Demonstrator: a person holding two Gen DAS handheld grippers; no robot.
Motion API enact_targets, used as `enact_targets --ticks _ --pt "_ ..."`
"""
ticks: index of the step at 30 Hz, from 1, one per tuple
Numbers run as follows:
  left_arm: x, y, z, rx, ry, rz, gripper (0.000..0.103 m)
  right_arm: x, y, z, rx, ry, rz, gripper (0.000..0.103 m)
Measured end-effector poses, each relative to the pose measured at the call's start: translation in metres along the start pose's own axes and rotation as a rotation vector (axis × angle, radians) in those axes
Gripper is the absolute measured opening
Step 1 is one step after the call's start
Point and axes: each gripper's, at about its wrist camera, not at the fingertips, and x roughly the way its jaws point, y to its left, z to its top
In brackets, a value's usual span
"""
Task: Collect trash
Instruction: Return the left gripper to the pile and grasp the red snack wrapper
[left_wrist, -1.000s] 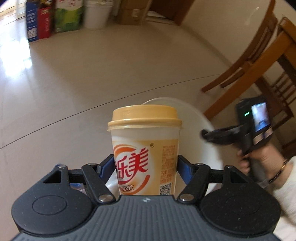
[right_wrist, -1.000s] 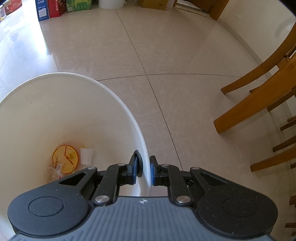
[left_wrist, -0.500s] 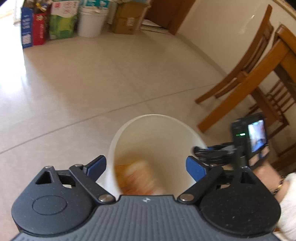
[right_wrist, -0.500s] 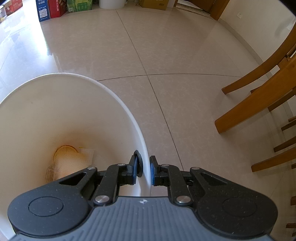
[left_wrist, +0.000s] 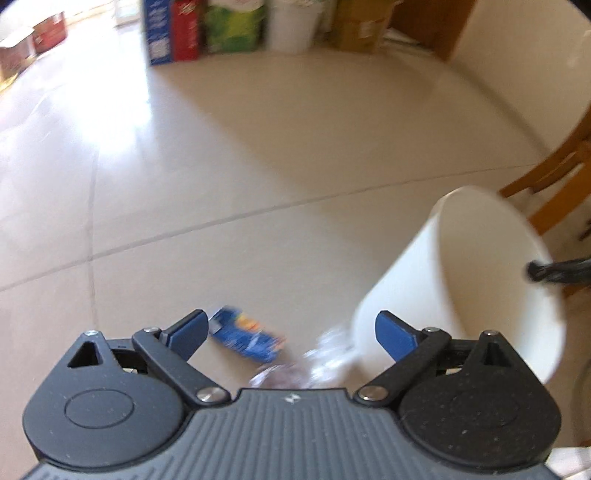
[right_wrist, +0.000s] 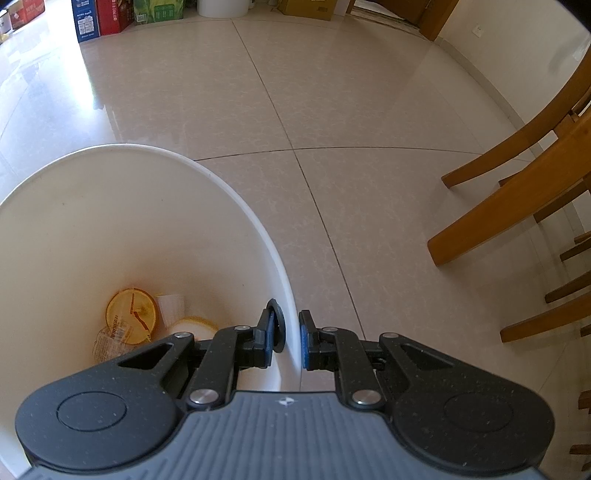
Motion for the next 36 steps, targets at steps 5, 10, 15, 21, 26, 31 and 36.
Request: enact_targets --ticks 5,10,15,21,26,31,36 --pt "0.038 0.054 -0.033 -0.122 0.106 0.024 0.097 -0.001 0.0 0.0 0.0 0.0 -0.003 0.017" --pt "0.081 0.096 -0.063 -0.193 0.204 0.149 0.097 0.0 0.0 0.0 0.001 0.0 -0.004 0.017" --pt "0.121 0.122 -0.09 -0.258 0.298 0.191 0.097 -0.001 0.001 0.0 0.001 -0.001 -0.007 0.017" --pt "0.147 0.134 -0.101 -0.312 0.319 0.224 0.097 -0.001 0.0 0.0 0.004 -0.001 -0.007 0.017" --pt "0.16 0.13 -0.102 -0.284 0.331 0.269 0.097 -0.001 0.002 0.0 -0.003 -0.006 -0.013 0.018" --pt "0.176 0.129 -0.107 -0.265 0.344 0.301 0.097 -0.002 0.004 -0.001 -0.002 -0.008 -0.019 0.018" --pt "0.187 0.131 -0.117 -0.28 0.355 0.339 0.097 -0.002 0.005 -0.001 -0.001 -0.009 -0.019 0.019"
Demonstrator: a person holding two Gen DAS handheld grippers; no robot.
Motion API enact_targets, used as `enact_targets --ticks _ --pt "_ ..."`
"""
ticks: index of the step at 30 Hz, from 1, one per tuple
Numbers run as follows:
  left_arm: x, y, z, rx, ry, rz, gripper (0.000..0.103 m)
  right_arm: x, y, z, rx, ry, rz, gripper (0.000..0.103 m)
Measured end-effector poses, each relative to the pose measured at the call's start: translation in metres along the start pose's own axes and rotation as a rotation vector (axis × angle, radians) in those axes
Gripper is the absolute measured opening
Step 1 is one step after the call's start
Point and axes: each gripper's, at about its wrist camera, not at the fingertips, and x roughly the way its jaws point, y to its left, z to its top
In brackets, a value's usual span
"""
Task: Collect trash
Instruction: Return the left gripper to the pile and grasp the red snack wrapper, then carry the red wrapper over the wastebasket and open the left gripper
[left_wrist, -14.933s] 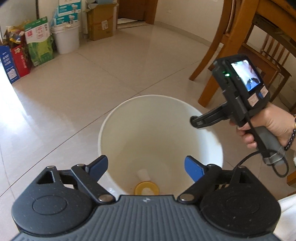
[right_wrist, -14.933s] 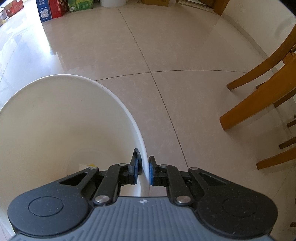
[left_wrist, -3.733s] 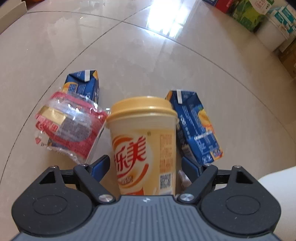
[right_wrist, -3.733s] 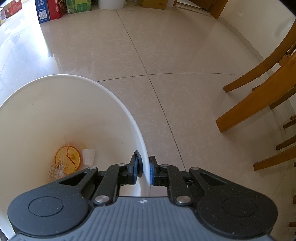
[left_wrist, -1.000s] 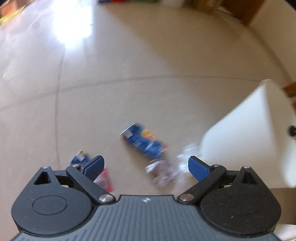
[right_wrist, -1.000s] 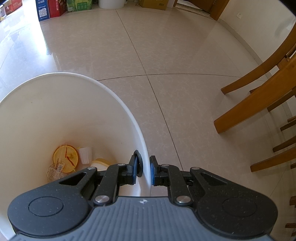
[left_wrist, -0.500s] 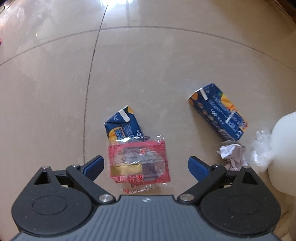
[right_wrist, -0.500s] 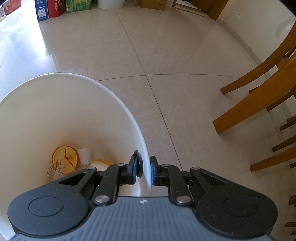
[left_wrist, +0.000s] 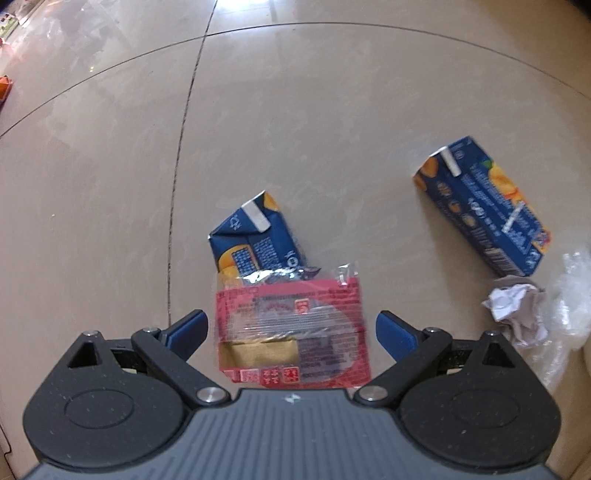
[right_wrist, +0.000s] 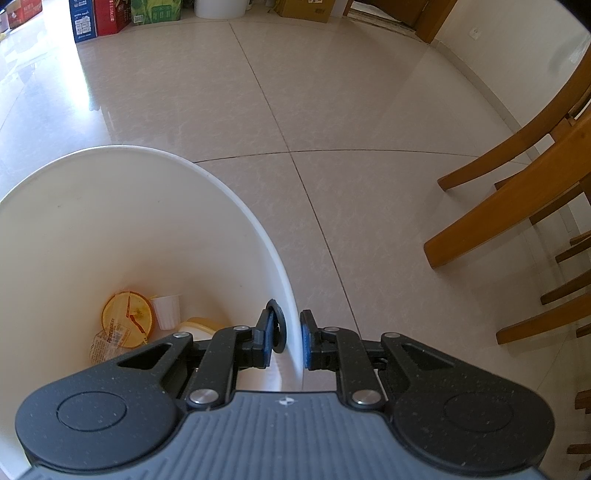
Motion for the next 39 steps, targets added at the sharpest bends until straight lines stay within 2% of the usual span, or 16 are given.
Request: enact_targets --ticks 3,5,14,21,29,35,39 --pt "0.004 -0.001 -0.004 0.018 0.0 0.001 0.094 0.0 0.001 0.0 -0.004 -0.001 -0.003 0.019" --pt "0.004 -0.001 -0.005 0.024 -0.003 0.005 0.083 -0.001 0.002 0.0 -0.006 -0.003 -0.005 0.019" --pt "-0.009 0.005 -0.011 0.005 -0.034 -0.048 0.068 -0.001 0.003 0.0 -0.005 -0.003 -0.008 0.02" --pt "-0.031 0.007 -0.011 0.03 -0.047 -0.064 0.064 -0.002 0.003 0.001 -0.004 -0.003 -0.009 0.02" --pt "-0.082 0.015 -0.015 0.093 -0.075 -0.102 0.064 -0.002 0.003 0.002 -0.007 -0.003 -0.012 0.02" --pt "-0.131 -0.015 -0.012 0.21 -0.099 -0.167 0.064 -0.002 0.003 0.002 -0.01 -0.003 -0.011 0.02" --pt "-0.186 -0.049 -0.006 0.334 -0.165 -0.237 0.064 -0.002 0.003 0.002 -0.01 -0.003 -0.013 0.02"
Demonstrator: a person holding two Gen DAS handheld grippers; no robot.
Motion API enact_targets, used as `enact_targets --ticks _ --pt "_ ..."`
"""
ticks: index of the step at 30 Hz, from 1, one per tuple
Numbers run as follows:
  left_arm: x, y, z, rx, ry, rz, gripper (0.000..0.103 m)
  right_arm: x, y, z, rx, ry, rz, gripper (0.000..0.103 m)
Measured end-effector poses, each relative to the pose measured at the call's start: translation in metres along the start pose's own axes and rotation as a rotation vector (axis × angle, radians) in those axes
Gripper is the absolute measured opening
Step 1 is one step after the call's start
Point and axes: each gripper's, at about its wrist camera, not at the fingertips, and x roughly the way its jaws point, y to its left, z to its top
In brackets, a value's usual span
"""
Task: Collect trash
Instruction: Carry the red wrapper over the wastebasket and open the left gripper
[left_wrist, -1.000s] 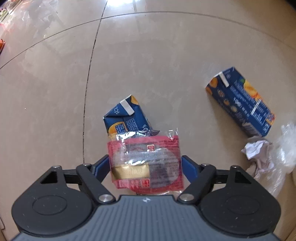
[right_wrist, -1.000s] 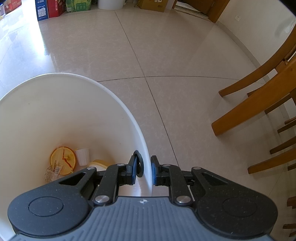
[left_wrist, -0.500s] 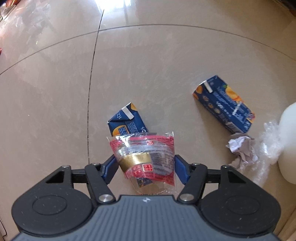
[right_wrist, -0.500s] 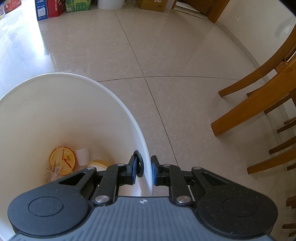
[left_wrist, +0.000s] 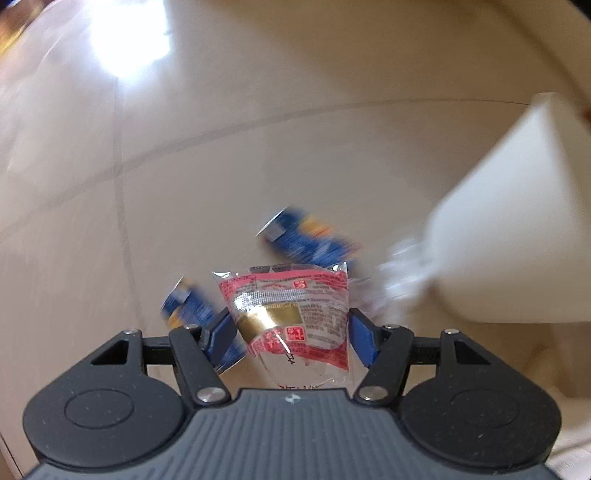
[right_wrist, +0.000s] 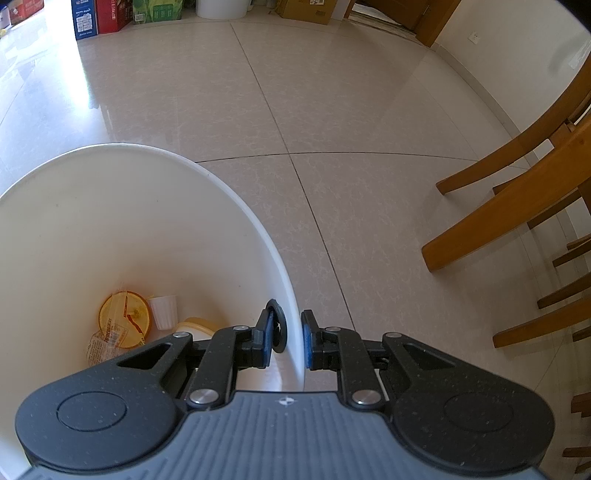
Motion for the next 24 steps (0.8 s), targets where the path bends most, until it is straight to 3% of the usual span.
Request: enact_targets --ticks 8,14,16,19,24 --pt "-0.082 -0.104 0.053 0.209 -0.162 -0.191 0.065 -0.001 0.002 -0.001 -0.005 -0.002 -0.005 0.02" --pt "-0.1 -0.17 0.073 0.301 -0.212 -0.319 0.065 -0.001 0.003 0.0 -0.004 0.0 -0.006 0.02" --pt "-0.094 -0.184 0.075 0.324 -0.202 -0.318 0.066 -0.001 0.002 0.0 -0.002 0.0 -0.004 0.02" --pt "-0.085 -0.197 0.074 0.337 -0.188 -0.306 0.09 -0.001 0.001 0.0 -0.003 -0.001 -0.002 0.019" --pt "-0.08 -0.187 0.069 0.301 -0.202 -0.292 0.094 -0.001 0.0 0.0 -0.004 -0.002 0.001 0.019"
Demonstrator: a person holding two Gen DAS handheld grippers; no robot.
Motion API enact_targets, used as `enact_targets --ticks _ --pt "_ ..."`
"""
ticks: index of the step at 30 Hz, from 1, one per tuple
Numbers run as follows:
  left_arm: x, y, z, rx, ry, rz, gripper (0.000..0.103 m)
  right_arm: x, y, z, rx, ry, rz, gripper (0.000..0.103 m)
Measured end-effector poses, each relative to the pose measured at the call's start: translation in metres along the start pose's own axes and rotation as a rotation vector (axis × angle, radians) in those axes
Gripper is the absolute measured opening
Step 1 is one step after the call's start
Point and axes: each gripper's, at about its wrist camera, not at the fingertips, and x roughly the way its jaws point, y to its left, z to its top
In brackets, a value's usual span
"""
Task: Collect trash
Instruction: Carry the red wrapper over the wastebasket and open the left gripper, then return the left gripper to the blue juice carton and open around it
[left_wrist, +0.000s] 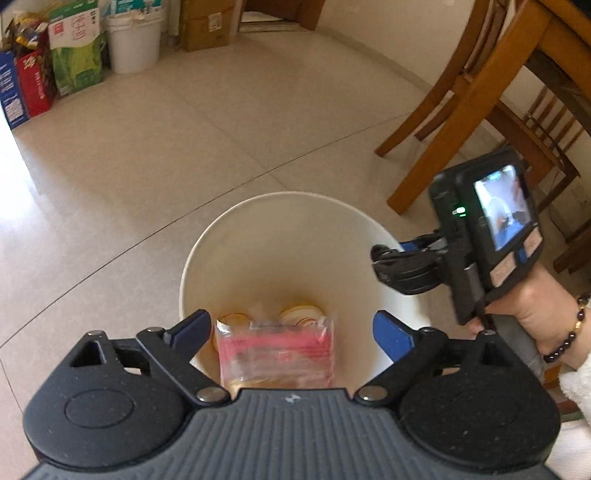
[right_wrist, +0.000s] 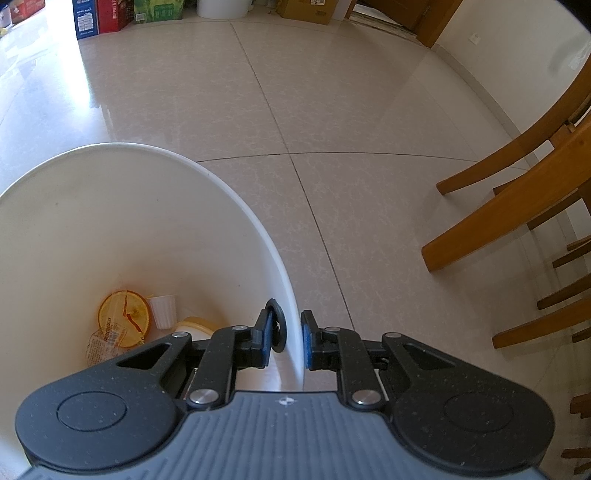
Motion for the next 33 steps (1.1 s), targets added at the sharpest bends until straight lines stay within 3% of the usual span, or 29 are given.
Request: enact_targets --ticks 11,17,33 --pt "-0.012 0.034 -0.016 -0.05 -0.003 0.091 0.095 0.0 0.001 -0.001 -0.002 0.001 -0.004 0.019" --pt "-0.018 0.065 -0.029 -0.083 0.001 0.209 0.095 0.0 0.004 0.0 -0.007 0.0 -0.01 0.02" --pt "0.009 0.182 -0.114 -0.39 0.115 0.412 0.095 -0.001 0.005 -0.002 -0.003 -0.001 -0.014 0.02"
